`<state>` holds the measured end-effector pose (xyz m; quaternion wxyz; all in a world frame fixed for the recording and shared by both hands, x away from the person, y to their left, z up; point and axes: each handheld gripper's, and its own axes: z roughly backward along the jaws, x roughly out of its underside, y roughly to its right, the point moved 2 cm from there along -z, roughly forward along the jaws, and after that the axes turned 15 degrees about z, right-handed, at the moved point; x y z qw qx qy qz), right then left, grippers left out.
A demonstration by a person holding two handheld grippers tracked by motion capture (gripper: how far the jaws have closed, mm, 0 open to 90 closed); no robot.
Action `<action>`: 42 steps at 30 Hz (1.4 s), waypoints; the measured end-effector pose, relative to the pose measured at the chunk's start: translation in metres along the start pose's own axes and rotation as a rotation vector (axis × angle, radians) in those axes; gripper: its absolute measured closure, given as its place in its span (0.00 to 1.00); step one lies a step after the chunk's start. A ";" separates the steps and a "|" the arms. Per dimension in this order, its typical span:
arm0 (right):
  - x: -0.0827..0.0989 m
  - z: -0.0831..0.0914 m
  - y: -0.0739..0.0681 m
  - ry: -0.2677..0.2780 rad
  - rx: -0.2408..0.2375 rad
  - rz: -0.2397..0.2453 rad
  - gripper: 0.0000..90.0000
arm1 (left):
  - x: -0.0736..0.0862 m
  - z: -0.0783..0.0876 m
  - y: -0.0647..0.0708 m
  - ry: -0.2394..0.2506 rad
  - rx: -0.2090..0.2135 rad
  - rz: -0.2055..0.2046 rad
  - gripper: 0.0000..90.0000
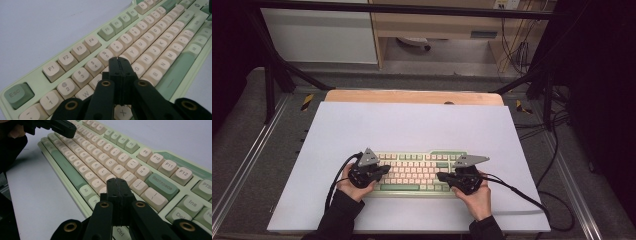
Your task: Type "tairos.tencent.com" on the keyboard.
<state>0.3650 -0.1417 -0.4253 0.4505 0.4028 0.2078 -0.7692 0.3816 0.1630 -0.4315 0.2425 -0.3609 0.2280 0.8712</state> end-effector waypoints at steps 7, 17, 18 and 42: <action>-0.001 0.001 -0.001 0.007 0.003 -0.007 1.00 | 0.004 0.008 -0.005 0.004 0.001 0.015 1.00; -0.004 -0.002 -0.003 0.016 -0.001 -0.008 1.00 | 0.012 0.018 -0.011 0.013 0.000 0.030 1.00; -0.005 -0.002 -0.003 0.016 -0.001 -0.005 1.00 | 0.013 0.020 -0.011 0.013 0.000 0.030 1.00; -0.033 -0.045 -0.009 -0.009 0.005 0.003 1.00 | 0.021 0.033 -0.021 0.029 0.000 0.051 1.00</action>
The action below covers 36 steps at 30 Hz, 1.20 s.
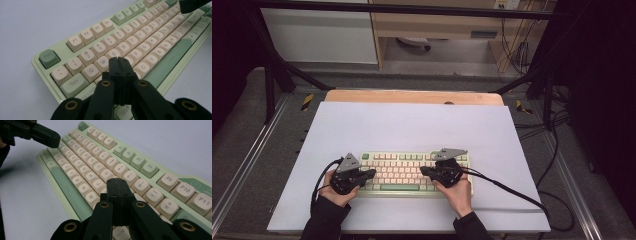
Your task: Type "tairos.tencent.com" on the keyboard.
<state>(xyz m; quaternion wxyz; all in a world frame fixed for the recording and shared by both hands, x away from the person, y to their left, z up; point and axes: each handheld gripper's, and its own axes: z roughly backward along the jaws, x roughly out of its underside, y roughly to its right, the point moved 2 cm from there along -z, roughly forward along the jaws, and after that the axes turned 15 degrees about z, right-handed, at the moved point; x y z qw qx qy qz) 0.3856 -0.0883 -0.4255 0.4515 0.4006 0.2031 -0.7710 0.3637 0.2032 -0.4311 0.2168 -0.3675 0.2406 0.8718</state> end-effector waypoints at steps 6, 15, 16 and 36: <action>-0.004 -0.011 0.001 -0.018 0.015 -0.001 1.00 | 0.000 0.000 -0.001 -0.001 0.002 0.004 1.00; -0.003 -0.021 0.005 -0.050 0.031 -0.007 1.00 | 0.001 -0.002 -0.001 -0.005 0.004 0.006 1.00; -0.003 -0.022 0.006 -0.051 0.031 -0.004 1.00 | 0.001 -0.002 -0.001 -0.005 0.004 0.006 1.00; 0.001 -0.028 0.006 -0.076 0.030 -0.007 1.00 | 0.001 -0.002 -0.001 -0.003 0.003 0.005 1.00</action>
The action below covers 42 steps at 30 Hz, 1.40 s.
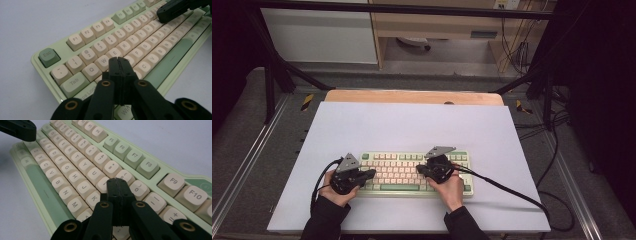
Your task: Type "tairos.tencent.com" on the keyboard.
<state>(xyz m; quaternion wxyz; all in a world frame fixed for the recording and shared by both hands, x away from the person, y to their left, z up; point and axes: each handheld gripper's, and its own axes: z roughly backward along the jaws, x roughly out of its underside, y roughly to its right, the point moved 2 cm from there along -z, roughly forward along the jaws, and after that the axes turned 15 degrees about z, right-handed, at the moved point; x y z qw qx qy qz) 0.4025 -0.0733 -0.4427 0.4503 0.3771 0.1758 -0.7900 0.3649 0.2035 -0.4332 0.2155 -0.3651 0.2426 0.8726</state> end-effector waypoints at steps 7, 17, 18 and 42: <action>-0.004 0.014 -0.001 0.026 0.002 0.017 1.00 | 0.000 0.000 0.000 0.001 0.000 -0.001 1.00; -0.007 0.035 -0.002 0.051 -0.009 0.028 1.00 | 0.000 0.000 0.000 -0.001 0.000 -0.003 1.00; -0.006 0.037 -0.002 0.052 -0.008 0.030 1.00 | 0.000 0.000 0.001 -0.001 0.001 -0.003 1.00; 0.028 0.062 0.004 0.058 -0.022 -0.004 1.00 | 0.001 -0.007 0.004 -0.011 -0.002 -0.014 1.00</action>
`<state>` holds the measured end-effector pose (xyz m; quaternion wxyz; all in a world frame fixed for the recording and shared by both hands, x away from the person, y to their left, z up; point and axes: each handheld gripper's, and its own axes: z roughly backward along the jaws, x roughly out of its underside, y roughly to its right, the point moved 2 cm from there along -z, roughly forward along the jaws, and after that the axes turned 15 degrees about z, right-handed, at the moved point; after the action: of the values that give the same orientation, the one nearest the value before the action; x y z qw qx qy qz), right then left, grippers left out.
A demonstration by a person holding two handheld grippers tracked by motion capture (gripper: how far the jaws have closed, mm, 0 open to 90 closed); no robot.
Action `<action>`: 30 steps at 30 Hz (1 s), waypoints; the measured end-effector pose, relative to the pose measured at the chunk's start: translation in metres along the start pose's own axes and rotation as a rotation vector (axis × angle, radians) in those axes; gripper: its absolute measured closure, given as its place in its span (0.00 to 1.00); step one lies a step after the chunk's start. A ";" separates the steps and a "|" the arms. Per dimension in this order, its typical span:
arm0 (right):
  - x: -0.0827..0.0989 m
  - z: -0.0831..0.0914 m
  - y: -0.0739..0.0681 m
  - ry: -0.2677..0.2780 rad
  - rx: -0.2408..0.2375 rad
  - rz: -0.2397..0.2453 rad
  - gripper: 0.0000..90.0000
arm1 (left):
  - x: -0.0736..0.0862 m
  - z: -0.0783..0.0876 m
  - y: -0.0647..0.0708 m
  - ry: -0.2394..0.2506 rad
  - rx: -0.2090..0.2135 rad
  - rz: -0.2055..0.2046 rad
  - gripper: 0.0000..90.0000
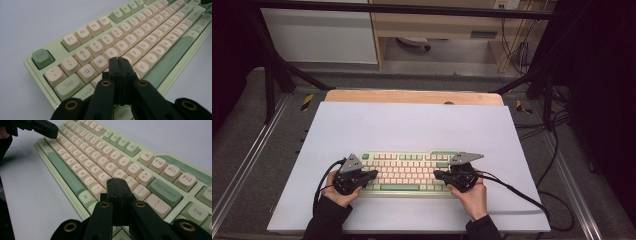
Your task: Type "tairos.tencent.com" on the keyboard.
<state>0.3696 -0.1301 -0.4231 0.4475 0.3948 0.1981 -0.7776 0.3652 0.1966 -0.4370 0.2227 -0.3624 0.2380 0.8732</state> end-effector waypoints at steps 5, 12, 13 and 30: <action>0.001 -0.002 -0.001 -0.001 -0.010 0.004 1.00 | 0.000 -0.004 0.001 -0.008 0.000 -0.008 1.00; 0.001 -0.003 -0.002 0.004 -0.015 0.003 1.00 | -0.001 -0.009 0.003 -0.013 -0.004 -0.018 1.00; 0.001 -0.003 -0.003 0.003 -0.015 0.003 1.00 | -0.001 -0.009 0.003 -0.012 -0.004 -0.019 1.00; 0.001 -0.005 -0.004 0.013 -0.028 -0.001 1.00 | -0.001 -0.015 0.002 -0.016 -0.006 -0.022 1.00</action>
<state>0.3684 -0.1251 -0.4275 0.4511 0.3934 0.2122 -0.7725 0.3725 0.1861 -0.4452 0.2333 -0.3586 0.2293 0.8743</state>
